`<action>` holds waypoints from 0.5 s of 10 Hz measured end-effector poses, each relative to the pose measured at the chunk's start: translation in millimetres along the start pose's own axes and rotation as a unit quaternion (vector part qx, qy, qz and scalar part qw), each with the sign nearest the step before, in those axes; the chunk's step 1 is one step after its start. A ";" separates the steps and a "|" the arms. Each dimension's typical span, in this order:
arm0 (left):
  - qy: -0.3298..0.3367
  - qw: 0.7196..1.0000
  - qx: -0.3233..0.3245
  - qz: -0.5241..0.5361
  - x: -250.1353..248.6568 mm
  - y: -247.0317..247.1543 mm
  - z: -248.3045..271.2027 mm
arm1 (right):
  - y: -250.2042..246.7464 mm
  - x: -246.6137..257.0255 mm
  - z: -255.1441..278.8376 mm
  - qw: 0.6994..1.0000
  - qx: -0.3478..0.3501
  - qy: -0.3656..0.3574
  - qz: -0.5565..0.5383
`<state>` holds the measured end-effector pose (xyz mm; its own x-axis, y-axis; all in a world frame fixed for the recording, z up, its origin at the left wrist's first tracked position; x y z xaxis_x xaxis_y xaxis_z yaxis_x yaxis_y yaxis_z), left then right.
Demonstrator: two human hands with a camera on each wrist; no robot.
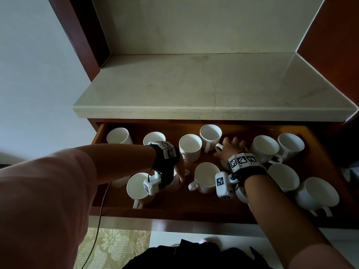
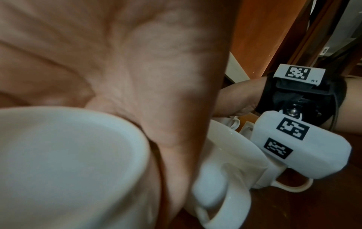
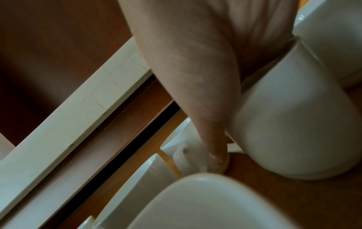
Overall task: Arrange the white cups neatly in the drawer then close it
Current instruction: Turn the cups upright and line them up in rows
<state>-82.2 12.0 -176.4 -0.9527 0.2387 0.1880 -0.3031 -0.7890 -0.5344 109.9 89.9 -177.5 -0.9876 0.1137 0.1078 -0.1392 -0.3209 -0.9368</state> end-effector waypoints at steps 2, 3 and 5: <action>-0.013 0.998 -0.021 0.056 10.6 -3.5 -0.9 | -0.3 -0.5 1.5 1.000 -0.005 0.000 0.002; 0.001 0.995 -0.030 0.091 16.9 -7.2 3.1 | -0.6 0.3 1.8 1.000 0.000 0.000 0.004; 0.021 0.981 -0.035 0.191 37.0 -13.2 14.3 | -0.5 0.3 0.8 1.000 0.011 0.005 0.003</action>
<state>-113.1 23.1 -150.7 -0.9966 -0.0423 -0.0700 0.0765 -0.7845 -0.6153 109.7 89.3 -176.8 -0.9877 0.1217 0.0977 -0.1341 -0.3414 -0.9303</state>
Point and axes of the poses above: each hand's wrist, its own z-axis away from the middle knuckle, its own y-axis out of the palm, x = y × z, the point moved 9 cm from there along -z, towards the middle knuckle
